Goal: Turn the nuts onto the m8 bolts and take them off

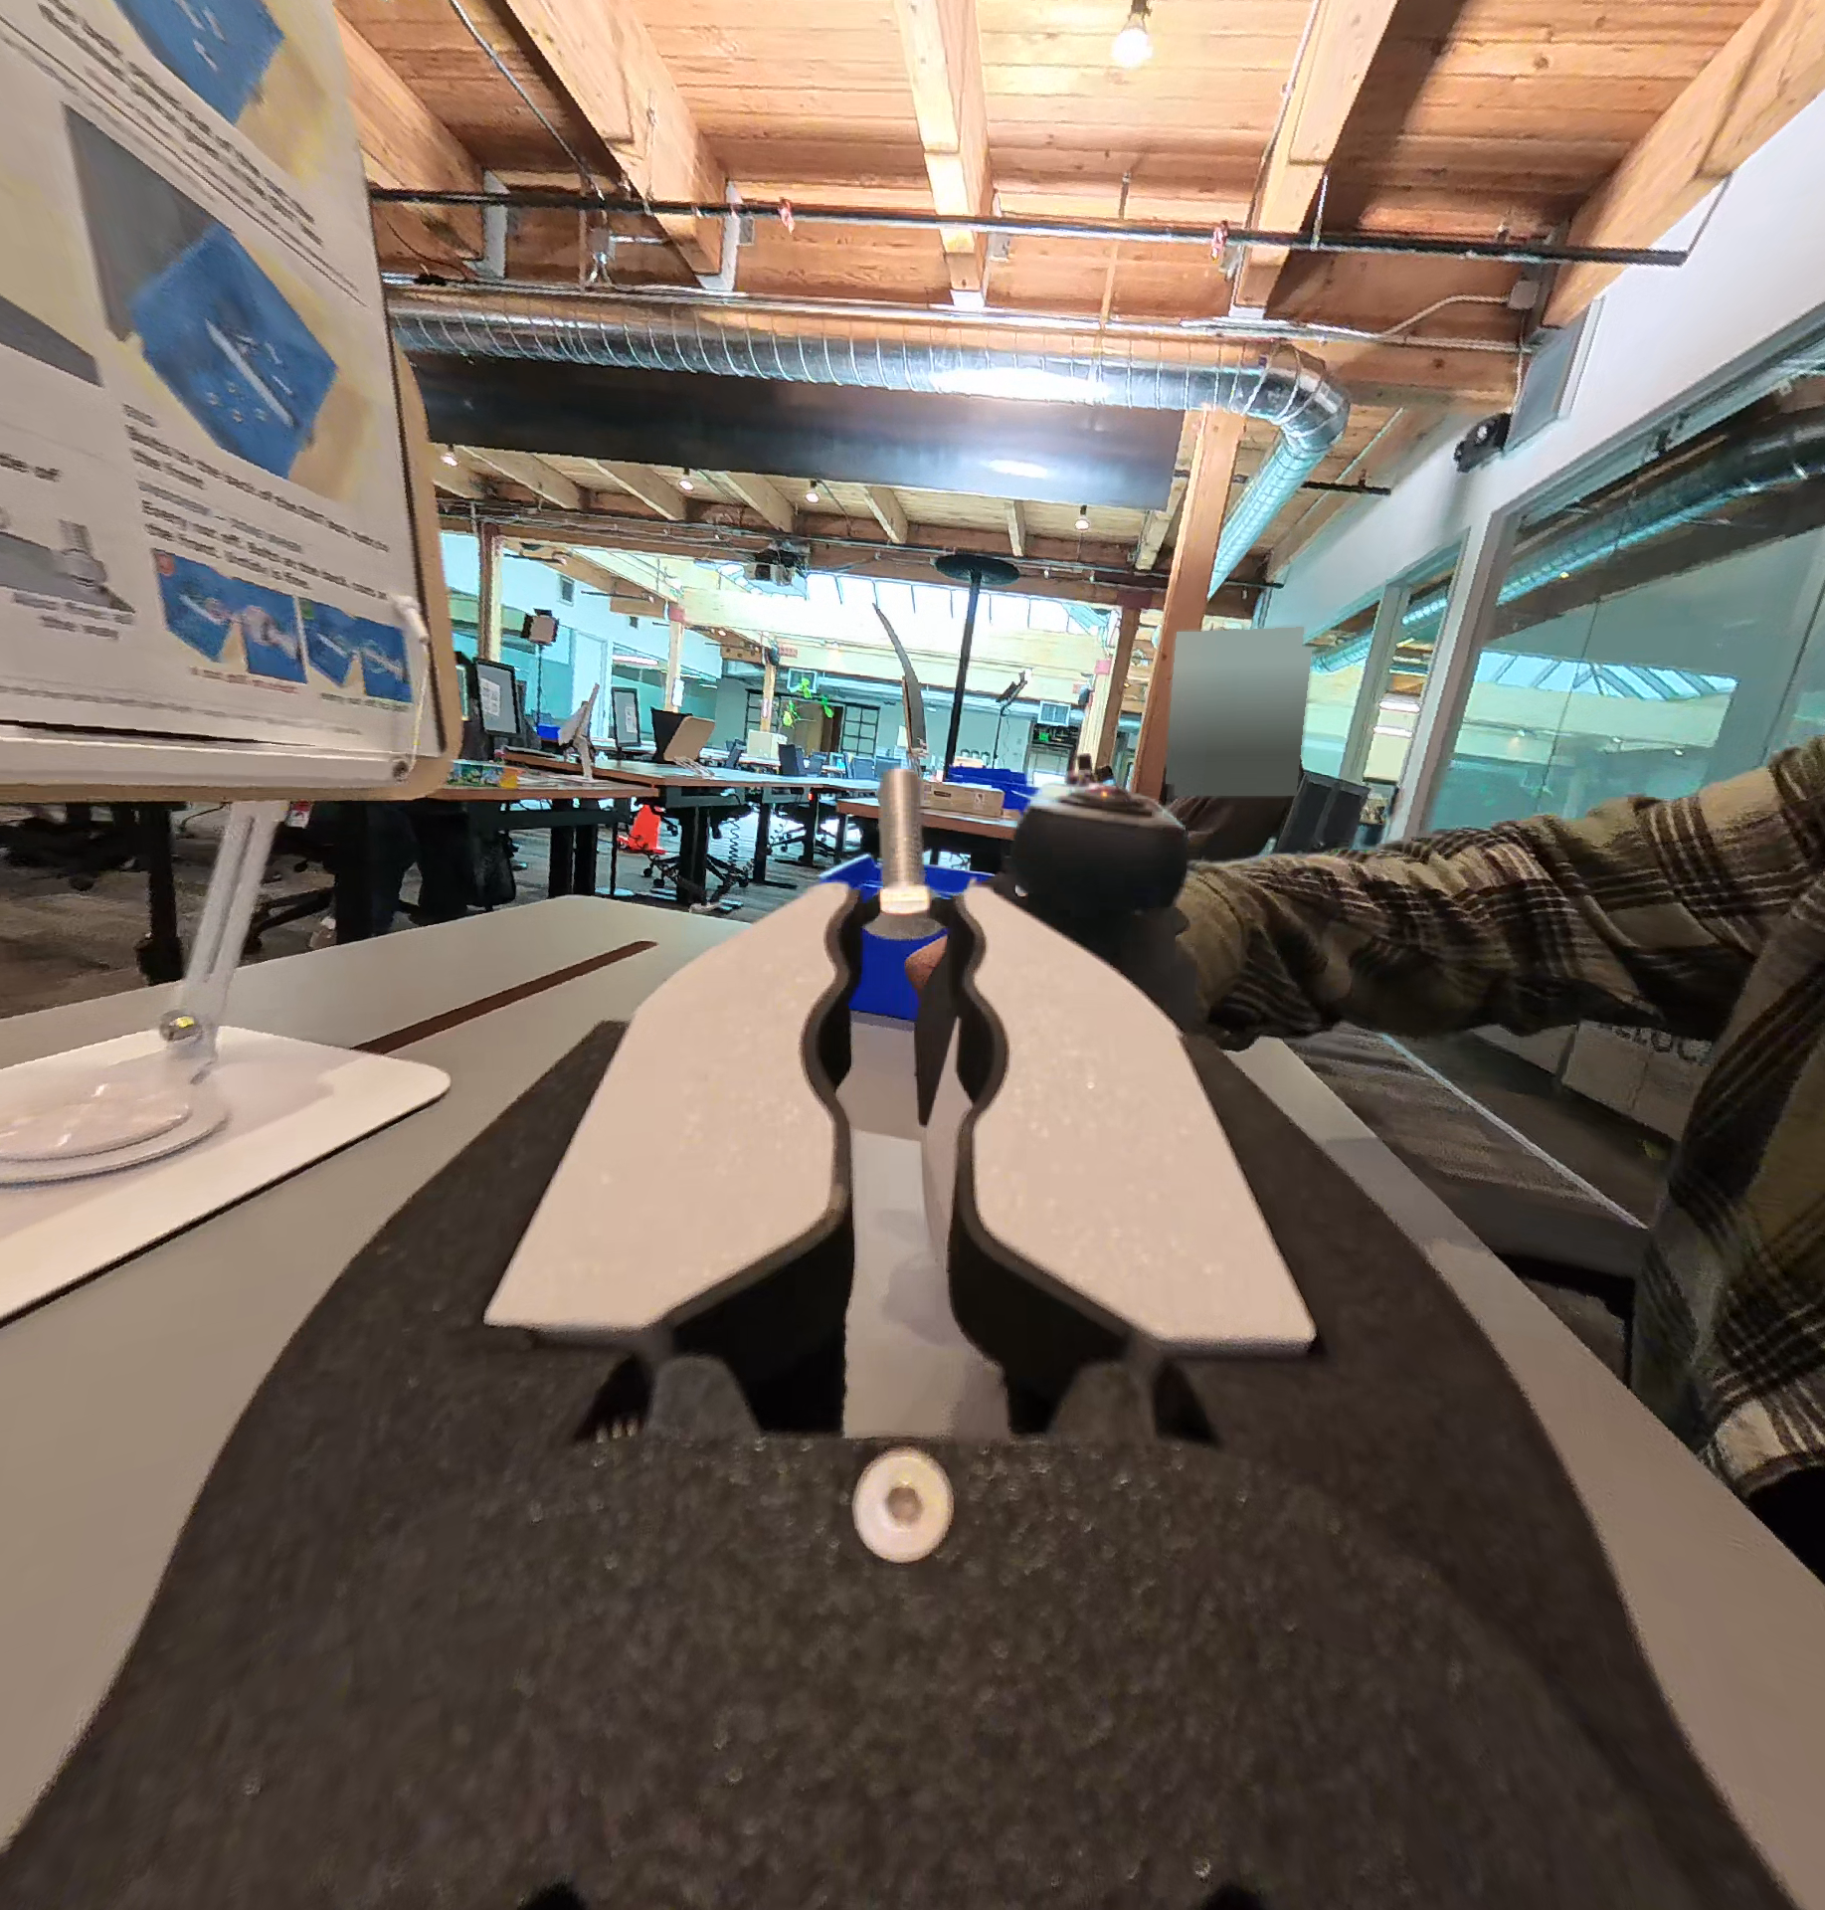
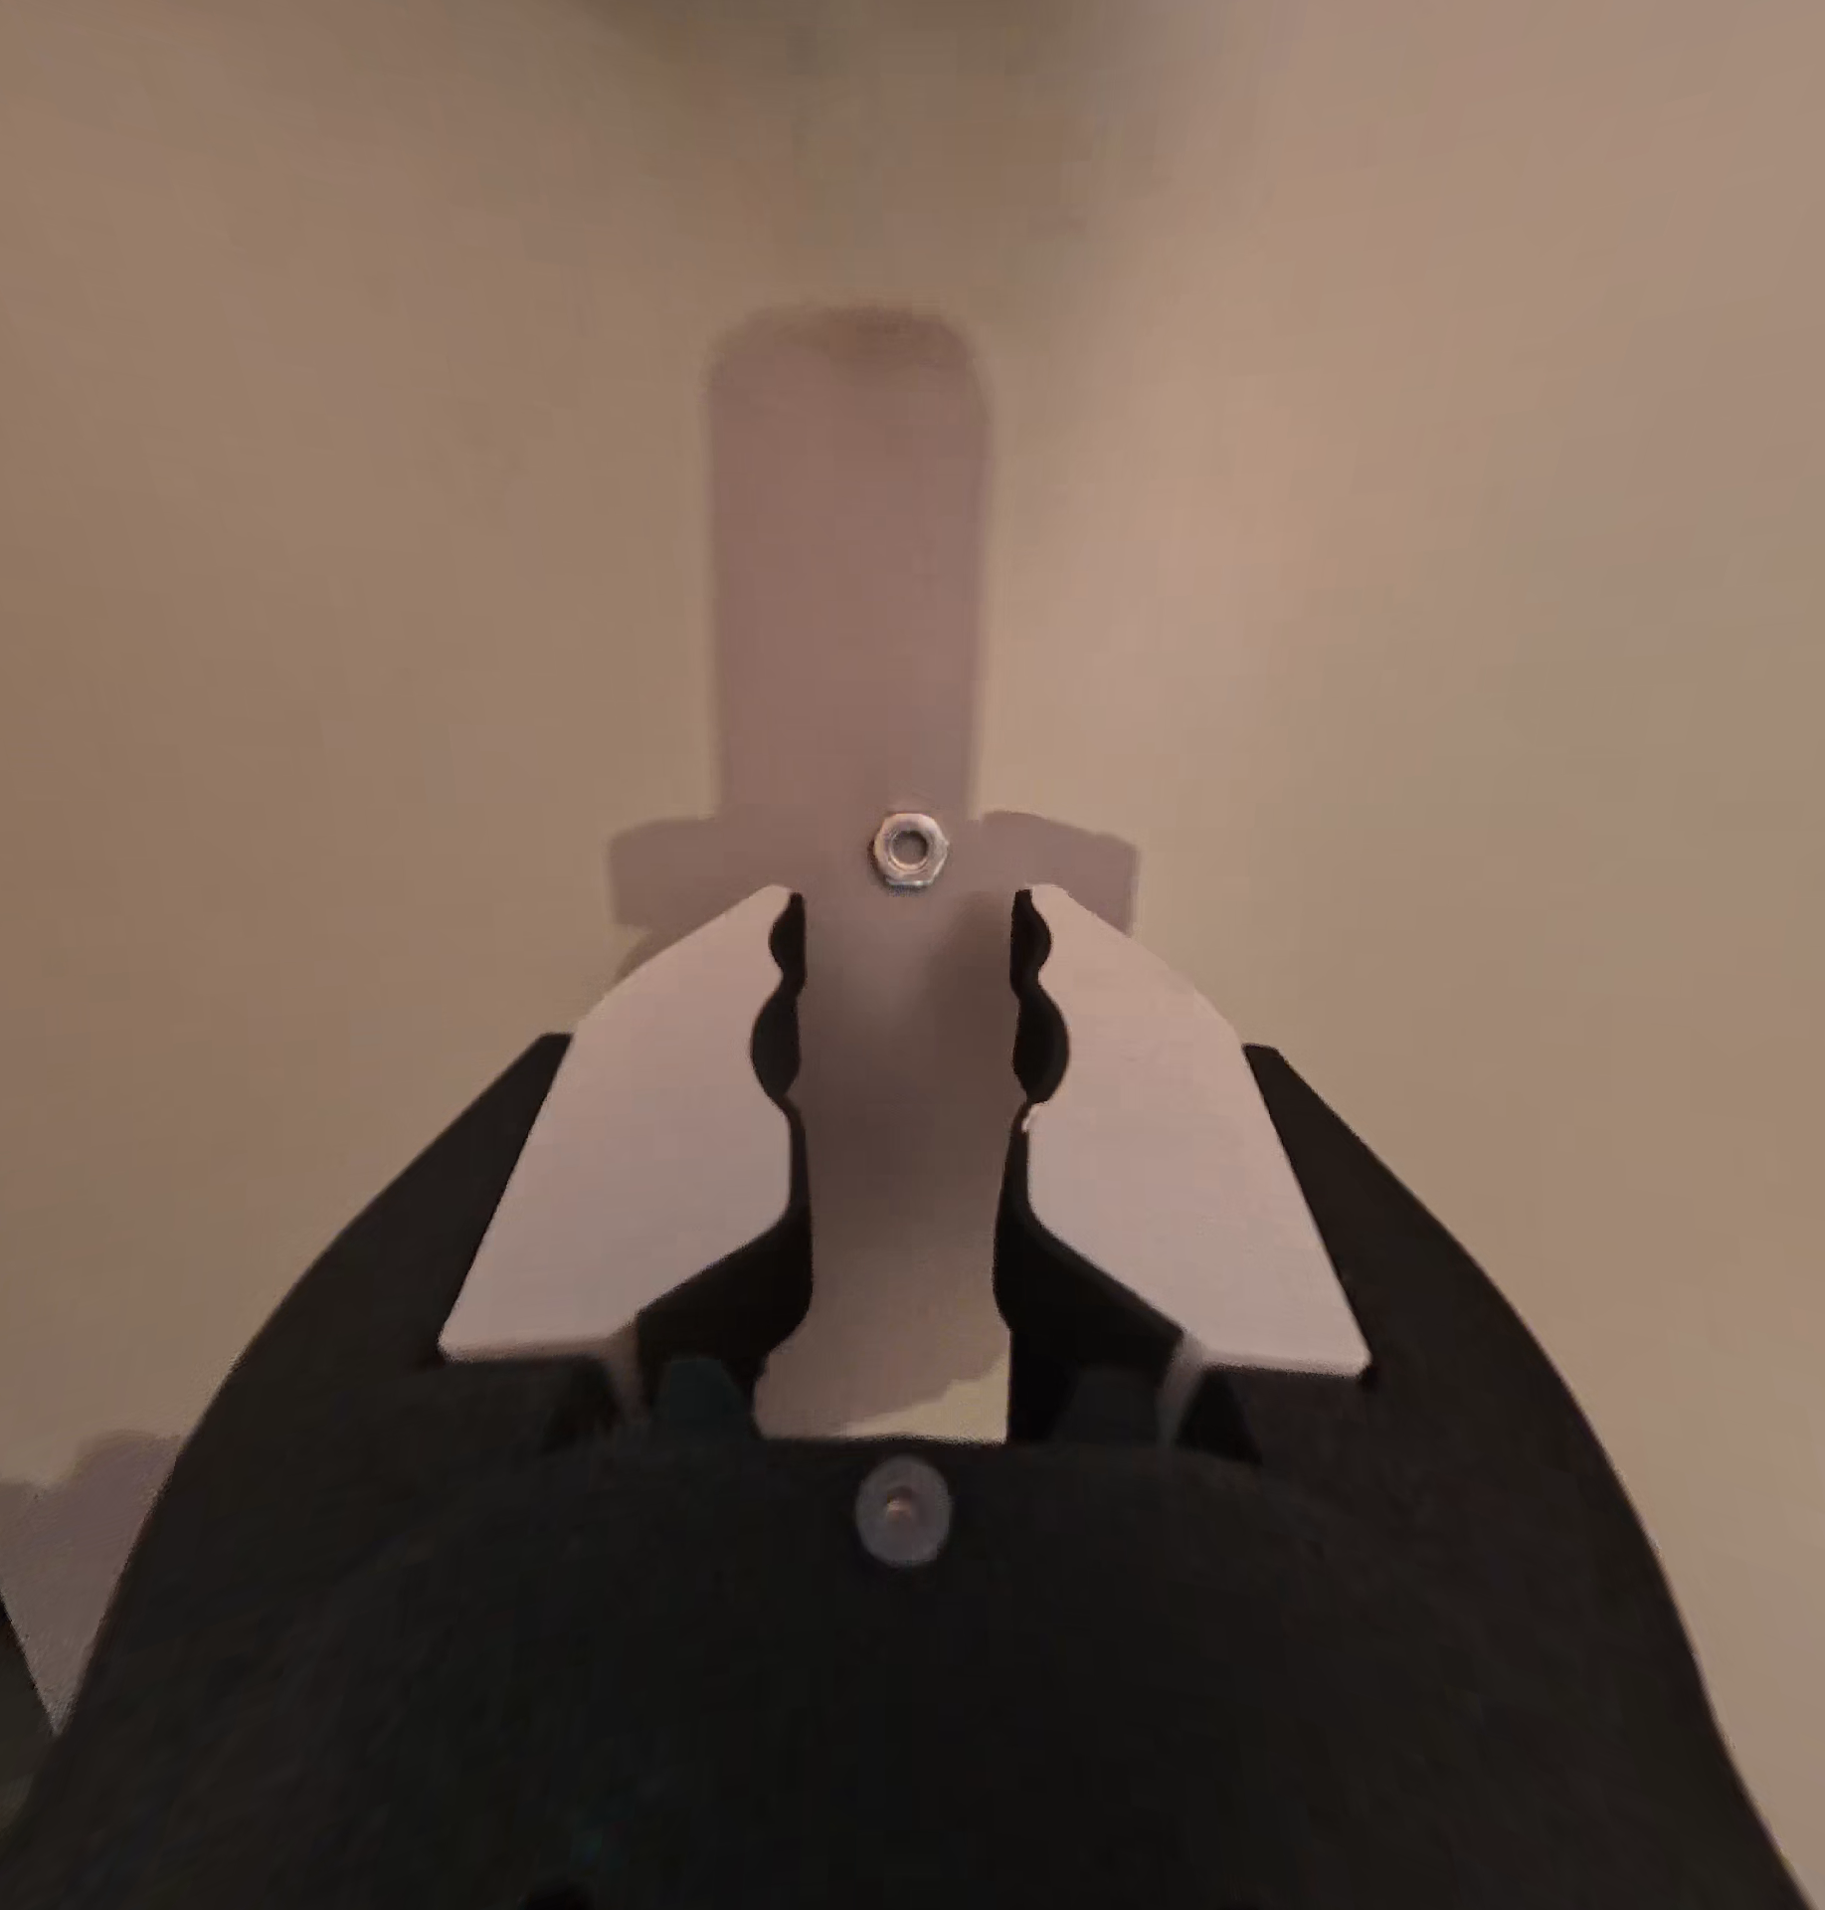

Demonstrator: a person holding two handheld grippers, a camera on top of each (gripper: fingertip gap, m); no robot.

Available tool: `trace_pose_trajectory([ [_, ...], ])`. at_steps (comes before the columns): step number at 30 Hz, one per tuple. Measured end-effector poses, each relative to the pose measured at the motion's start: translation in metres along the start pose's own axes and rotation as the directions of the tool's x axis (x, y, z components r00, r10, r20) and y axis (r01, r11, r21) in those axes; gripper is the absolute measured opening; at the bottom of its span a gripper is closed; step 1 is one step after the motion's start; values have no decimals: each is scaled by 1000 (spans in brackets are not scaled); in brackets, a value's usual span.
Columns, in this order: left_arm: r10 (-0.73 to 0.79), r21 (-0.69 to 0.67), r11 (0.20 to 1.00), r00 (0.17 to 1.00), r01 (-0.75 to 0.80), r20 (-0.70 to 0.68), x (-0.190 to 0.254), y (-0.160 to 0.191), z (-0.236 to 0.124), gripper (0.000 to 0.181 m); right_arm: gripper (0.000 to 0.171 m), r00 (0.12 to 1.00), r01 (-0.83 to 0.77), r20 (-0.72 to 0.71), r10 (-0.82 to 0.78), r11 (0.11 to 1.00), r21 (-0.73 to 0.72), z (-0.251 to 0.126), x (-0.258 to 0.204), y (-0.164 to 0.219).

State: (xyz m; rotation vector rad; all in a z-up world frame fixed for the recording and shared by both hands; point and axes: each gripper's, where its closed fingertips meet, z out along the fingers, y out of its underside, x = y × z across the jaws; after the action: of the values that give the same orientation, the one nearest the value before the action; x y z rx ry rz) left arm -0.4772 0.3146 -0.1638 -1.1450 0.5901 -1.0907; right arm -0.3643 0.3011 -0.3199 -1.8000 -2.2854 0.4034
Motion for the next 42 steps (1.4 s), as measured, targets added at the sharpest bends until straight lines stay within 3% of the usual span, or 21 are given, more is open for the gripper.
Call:
trace_pose_trajectory([
  [21,13,-7,1000,999,-12,31,-5,-2,-5,14,22,994,76,92,-65,990,-121,15,-1,-5],
  [33,5,-16,1000,999,-5,33,-7,0,-5,15,15,992,47,119,-36,995,-88,14,-2,-5],
  [37,2,-28,1000,1000,-2,17,-4,4,-1,15,15,992,4,123,-3,1000,-12,-12,2,-13],
  [42,-30,-36,999,998,28,-51,11,14,16,14,15,995,-35,94,23,990,134,-87,15,-31],
])
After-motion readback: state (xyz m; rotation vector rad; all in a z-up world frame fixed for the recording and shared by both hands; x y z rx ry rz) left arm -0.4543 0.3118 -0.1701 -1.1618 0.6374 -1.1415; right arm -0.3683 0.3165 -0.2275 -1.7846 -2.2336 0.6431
